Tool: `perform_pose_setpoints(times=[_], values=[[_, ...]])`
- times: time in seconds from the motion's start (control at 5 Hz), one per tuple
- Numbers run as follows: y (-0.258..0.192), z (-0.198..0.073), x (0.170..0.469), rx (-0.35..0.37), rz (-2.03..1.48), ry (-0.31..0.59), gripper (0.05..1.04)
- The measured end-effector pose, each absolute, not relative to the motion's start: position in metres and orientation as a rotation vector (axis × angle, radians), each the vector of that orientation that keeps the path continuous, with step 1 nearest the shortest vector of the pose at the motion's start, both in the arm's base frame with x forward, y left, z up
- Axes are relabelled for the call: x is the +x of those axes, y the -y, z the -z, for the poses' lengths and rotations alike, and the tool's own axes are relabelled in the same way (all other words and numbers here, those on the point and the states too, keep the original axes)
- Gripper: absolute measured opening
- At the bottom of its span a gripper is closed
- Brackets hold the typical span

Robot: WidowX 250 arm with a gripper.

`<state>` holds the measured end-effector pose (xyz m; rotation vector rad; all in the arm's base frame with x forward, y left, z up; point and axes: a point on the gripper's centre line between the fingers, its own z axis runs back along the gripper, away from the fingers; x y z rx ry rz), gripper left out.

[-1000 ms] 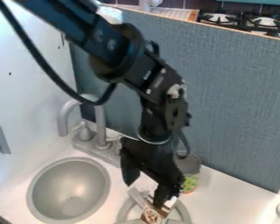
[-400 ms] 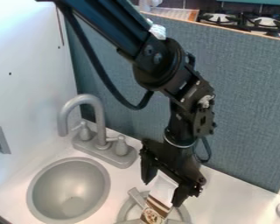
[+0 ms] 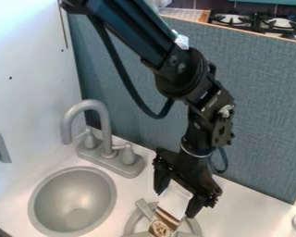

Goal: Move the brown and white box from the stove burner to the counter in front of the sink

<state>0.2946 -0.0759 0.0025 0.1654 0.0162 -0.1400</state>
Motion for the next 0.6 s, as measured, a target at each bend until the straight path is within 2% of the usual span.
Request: perform_pose_setpoints(times=[0.4,0.6], values=[[0.080,0.017,0.300,0.156,0.139,-0.060,1.001],[0.078,0.026,0.304,0.177,0.123,-0.080,0.960]])
